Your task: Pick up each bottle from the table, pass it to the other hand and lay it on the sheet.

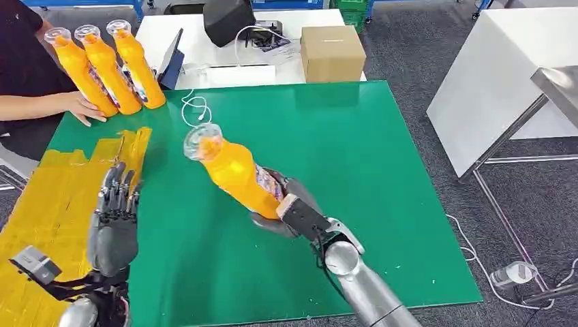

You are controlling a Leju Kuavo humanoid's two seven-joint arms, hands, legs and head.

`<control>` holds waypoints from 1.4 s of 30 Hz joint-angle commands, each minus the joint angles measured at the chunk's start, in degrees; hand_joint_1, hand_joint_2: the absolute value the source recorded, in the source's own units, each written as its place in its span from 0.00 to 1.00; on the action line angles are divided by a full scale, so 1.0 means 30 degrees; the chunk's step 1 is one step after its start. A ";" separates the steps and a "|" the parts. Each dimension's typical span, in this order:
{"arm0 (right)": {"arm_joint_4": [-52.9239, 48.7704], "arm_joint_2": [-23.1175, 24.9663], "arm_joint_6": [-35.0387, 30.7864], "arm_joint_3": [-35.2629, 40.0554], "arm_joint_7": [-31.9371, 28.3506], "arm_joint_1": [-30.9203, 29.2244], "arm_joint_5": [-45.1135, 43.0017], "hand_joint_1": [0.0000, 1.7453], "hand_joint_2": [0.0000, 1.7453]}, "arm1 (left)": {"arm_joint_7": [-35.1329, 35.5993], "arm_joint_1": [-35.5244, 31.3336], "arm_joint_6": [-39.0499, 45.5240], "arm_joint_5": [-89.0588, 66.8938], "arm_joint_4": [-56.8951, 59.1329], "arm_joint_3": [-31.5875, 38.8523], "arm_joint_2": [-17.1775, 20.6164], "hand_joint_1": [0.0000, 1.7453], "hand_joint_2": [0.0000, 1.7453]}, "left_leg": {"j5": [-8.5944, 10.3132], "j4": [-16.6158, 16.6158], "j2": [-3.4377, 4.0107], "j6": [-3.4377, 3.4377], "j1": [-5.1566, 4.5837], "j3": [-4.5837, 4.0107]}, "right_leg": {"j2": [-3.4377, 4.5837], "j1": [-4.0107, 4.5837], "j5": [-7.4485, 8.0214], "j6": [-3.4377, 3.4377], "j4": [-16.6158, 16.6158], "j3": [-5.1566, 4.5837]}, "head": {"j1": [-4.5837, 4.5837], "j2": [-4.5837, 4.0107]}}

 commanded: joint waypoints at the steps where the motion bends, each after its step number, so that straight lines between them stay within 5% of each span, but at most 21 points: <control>1: 0.3370 0.2279 -0.0475 0.3152 0.0698 -0.2245 0.0068 1.00 1.00 | 0.0154 -0.0174 0.0164 0.0079 0.0138 -0.3155 0.0251 0.00 1.00 | 0.0000 -0.0006 0.0040 -0.0006 0.0004 0.0011 | 0.0042 0.0007 0.0009 -0.0017 0.0003 -0.0002 | 0.0000 0.0000; 8: 0.6359 0.3178 -0.0705 0.5089 0.1102 -0.3416 0.1270 1.00 1.00 | 0.0396 -0.0855 0.0049 0.0275 0.1009 -0.3348 0.0114 0.00 1.00 | 0.0004 -0.0017 0.0032 0.0001 0.0004 0.0024 | 0.0033 0.0006 0.0007 -0.0010 -0.0001 0.0013 | 0.0000 0.0000; 20: 0.7258 0.3886 -0.0670 0.9494 0.0949 -0.2280 0.3878 1.00 1.00 | 0.0269 -0.0824 0.0397 0.0349 0.1173 -0.2158 -0.0018 0.00 1.00 | 0.0008 -0.0031 -0.0005 0.0001 0.0006 0.0010 | -0.0004 0.0003 -0.0001 -0.0013 -0.0018 0.0001 | 0.0000 0.0000; 29: 0.7218 0.3856 -0.0594 1.0111 0.1003 -0.2362 0.4009 1.00 1.00 | 0.0186 -0.0951 0.0292 0.0441 0.1216 -0.1849 -0.0192 0.01 1.00 | 0.0012 -0.0032 -0.0055 0.0001 0.0015 0.0009 | -0.0060 0.0013 -0.0011 -0.0018 -0.0031 0.0009 | 0.0000 0.0000; 30: 0.7250 0.3829 -0.0651 1.0184 0.1057 -0.2423 0.3874 1.00 1.00 | 0.0119 -0.0970 0.0165 0.0482 0.1149 -0.1803 -0.0271 1.00 1.00 | 0.0013 -0.0022 -0.0042 0.0002 0.0011 -0.0010 | -0.0046 0.0008 -0.0008 -0.0013 -0.0017 -0.0015 | 0.0000 0.0000; 42: 0.7427 0.3565 -0.1081 0.9291 0.1141 -0.2628 0.3304 1.00 1.00 | -0.0158 -0.1177 0.0111 0.0121 0.1039 -0.1978 -0.0291 1.00 1.00 | 0.0018 -0.0022 -0.0069 0.0004 0.0018 -0.0007 | -0.0080 0.0017 -0.0009 -0.0016 -0.0030 -0.0003 | 0.0000 0.0000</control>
